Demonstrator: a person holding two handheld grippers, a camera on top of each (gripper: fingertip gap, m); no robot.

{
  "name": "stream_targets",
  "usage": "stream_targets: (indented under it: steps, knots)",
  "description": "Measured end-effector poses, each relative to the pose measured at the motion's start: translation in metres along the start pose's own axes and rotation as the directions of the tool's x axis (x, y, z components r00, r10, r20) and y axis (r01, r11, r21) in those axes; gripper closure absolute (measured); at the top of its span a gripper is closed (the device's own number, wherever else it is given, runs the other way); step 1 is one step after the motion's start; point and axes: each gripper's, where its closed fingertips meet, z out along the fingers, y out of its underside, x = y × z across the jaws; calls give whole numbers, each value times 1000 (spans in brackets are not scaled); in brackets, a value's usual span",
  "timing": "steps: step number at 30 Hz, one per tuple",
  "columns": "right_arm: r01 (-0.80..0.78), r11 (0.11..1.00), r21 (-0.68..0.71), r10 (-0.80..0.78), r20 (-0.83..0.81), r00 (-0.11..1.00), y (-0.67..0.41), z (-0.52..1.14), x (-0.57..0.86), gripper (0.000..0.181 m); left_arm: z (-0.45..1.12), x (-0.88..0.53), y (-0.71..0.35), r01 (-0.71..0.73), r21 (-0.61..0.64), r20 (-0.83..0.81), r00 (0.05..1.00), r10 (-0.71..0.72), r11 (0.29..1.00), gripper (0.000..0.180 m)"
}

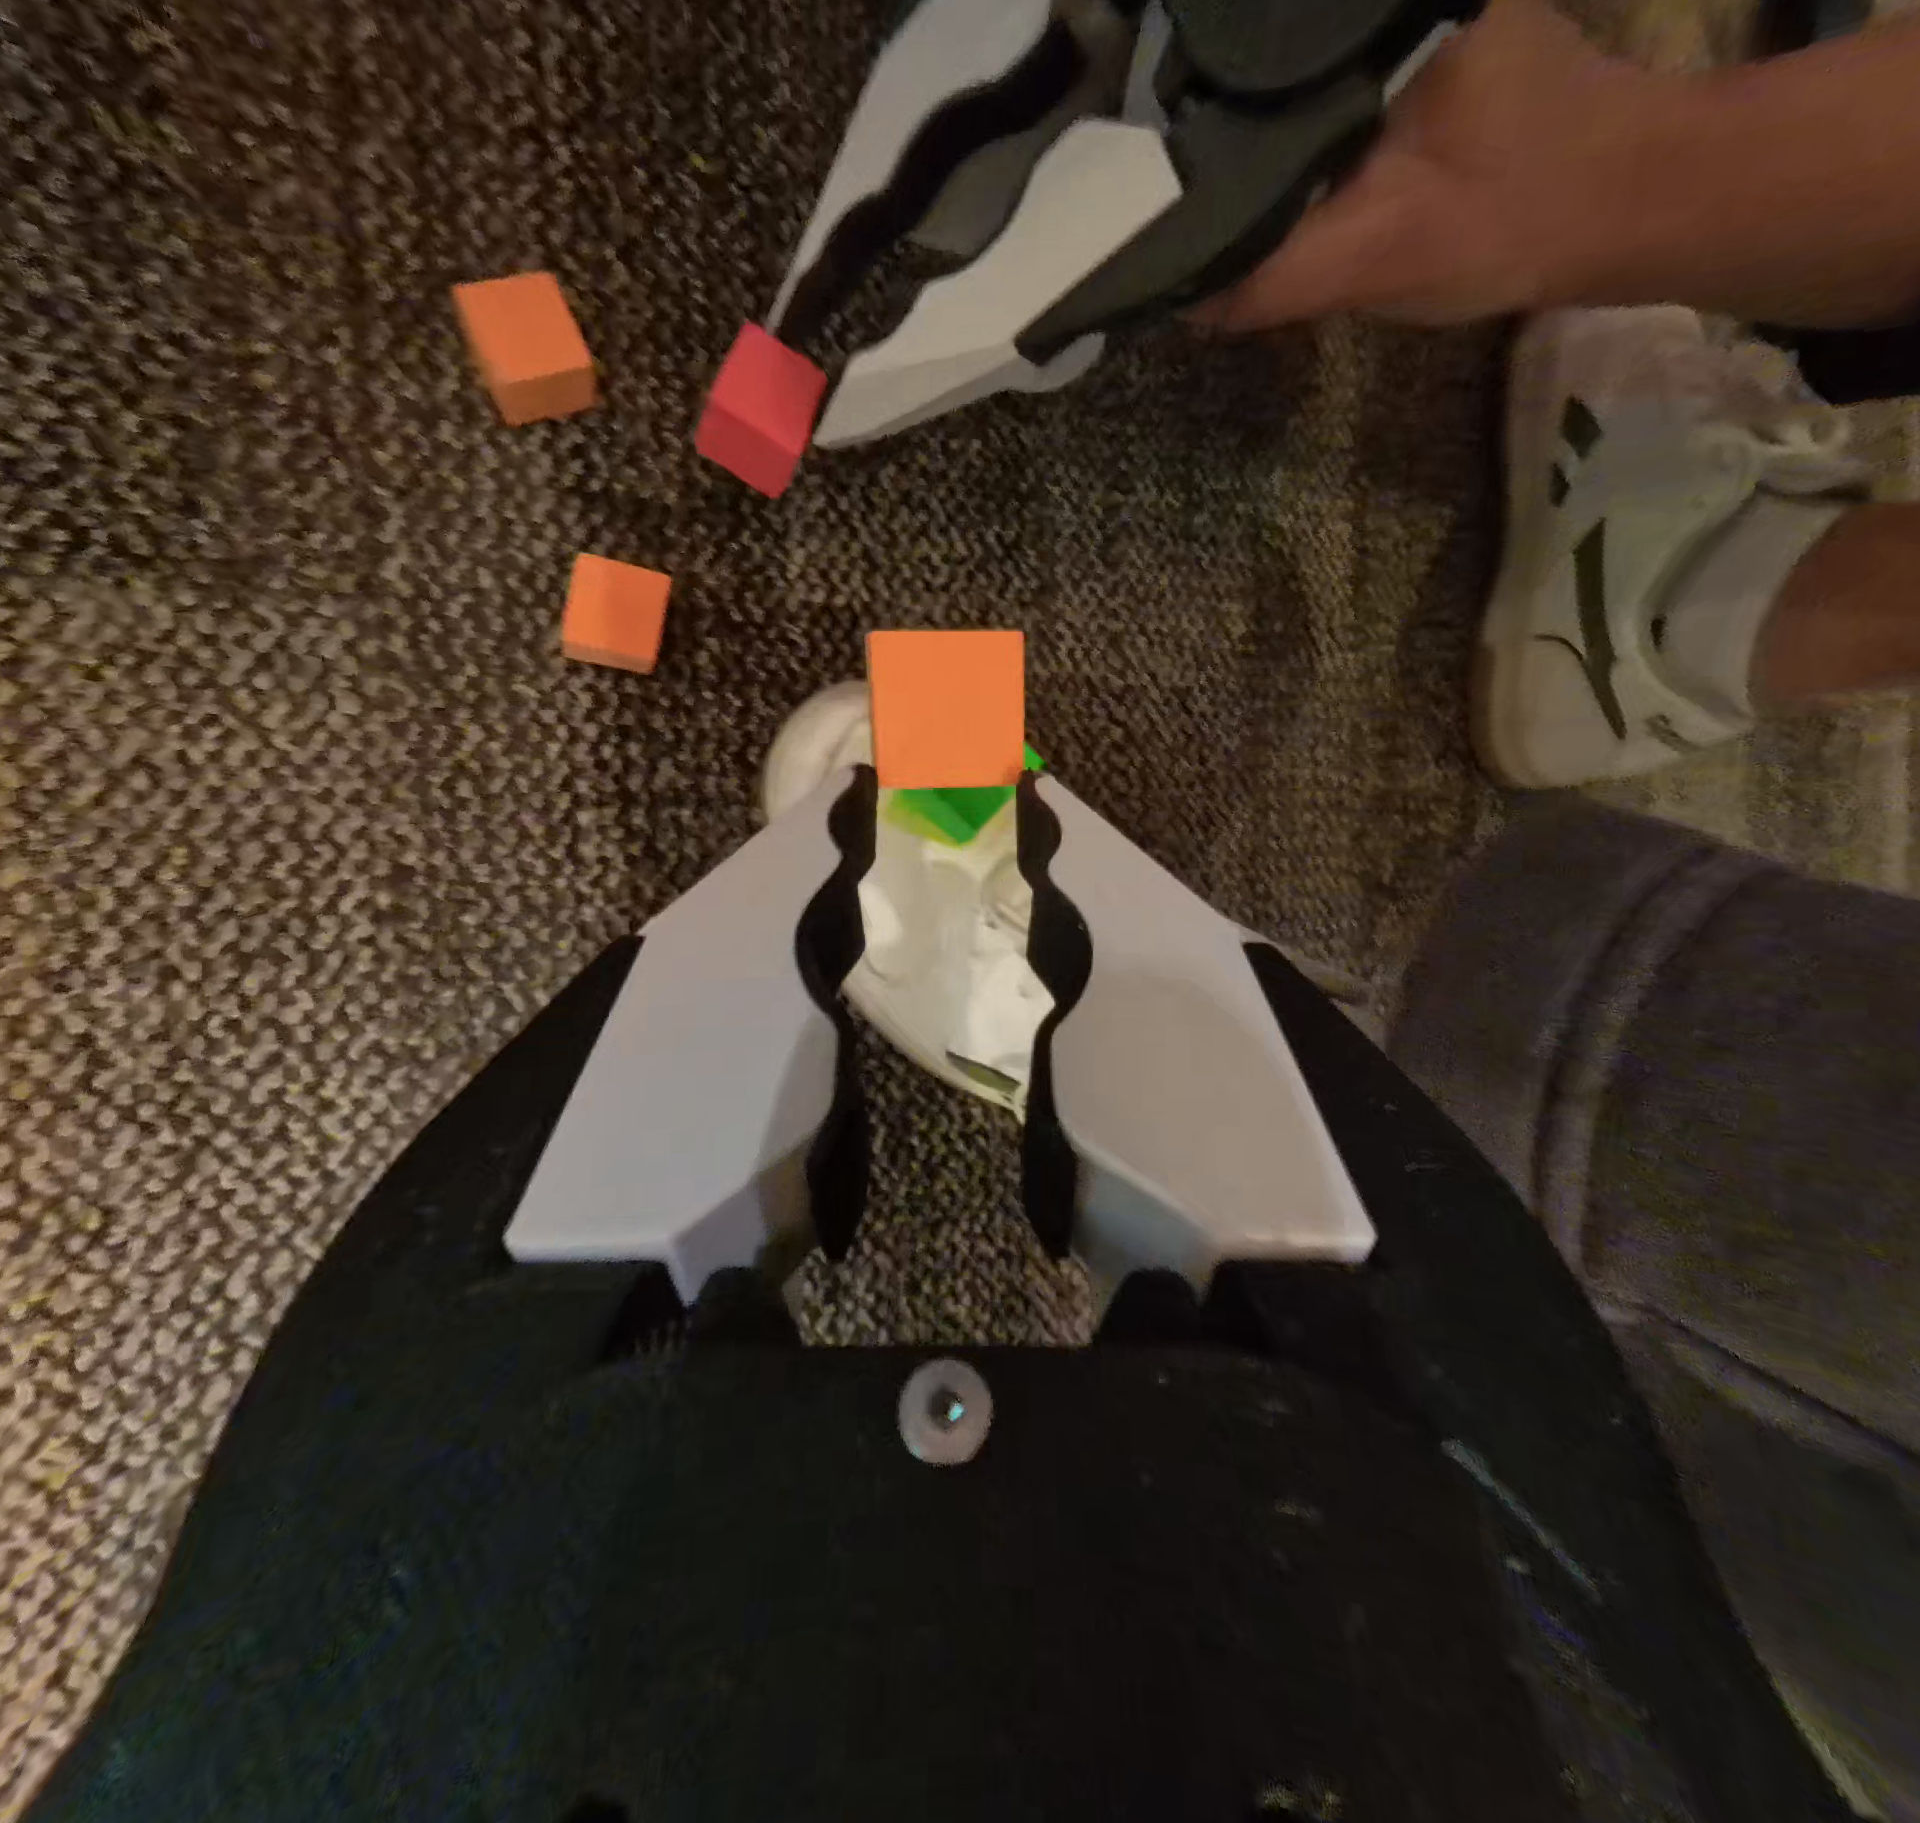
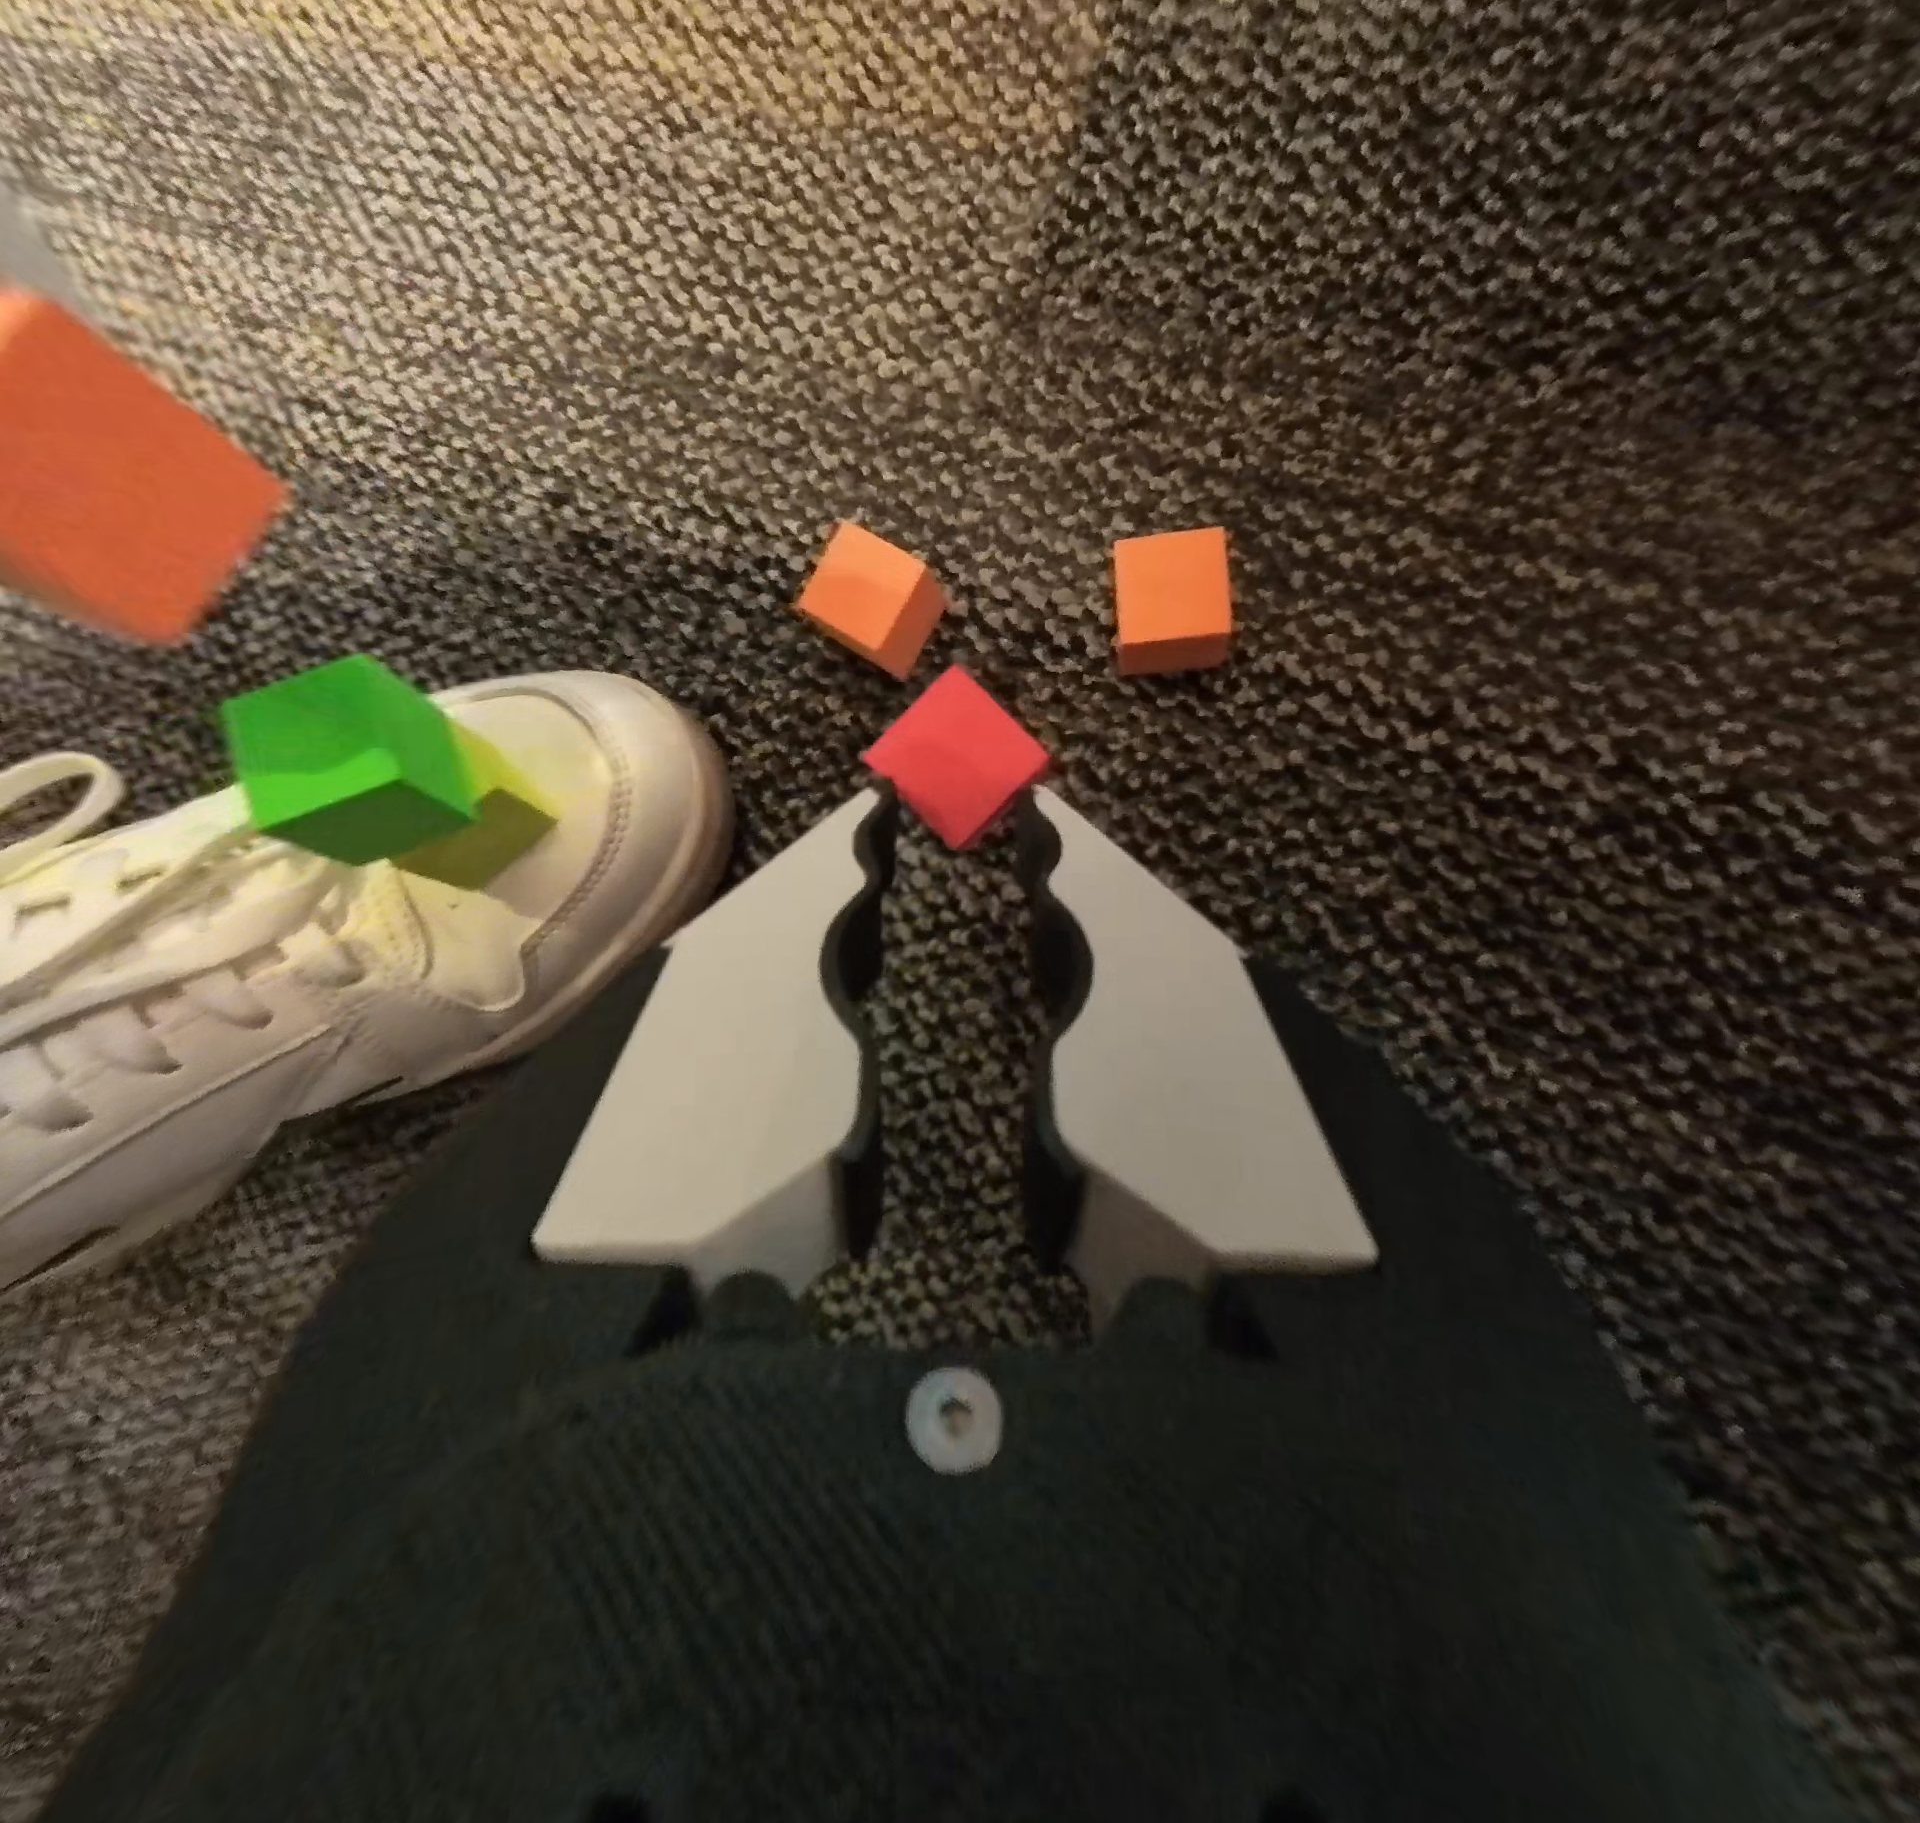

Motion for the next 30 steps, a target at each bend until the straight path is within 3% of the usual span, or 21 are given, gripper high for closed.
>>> stream_targets:
  steps: [7, 20, 27, 30]
  knots:
    - [31, 997, 68, -33, 33, 999, -20, -27, -21, 160, 16, 6, 20, -19, -146, -8, 1000, 18, 989, 155]
    - [142, 985, 99, -160, 201, 966, -55, -70, -74, 160, 24, 11, 29, 1, -156, -14, 1000, -3, 988, 146]
    - [175, 984, 32, -176, 315, 933, -57, -67, -101, 161, 22, 6, 34, 9, -153, -6, 1000, -10, 988, 139]
    - [177, 982, -64, -147, 332, 932, -52, -60, -105, 159, 22, 3, 37, 8, -159, 3, 1000, -8, 987, 137]
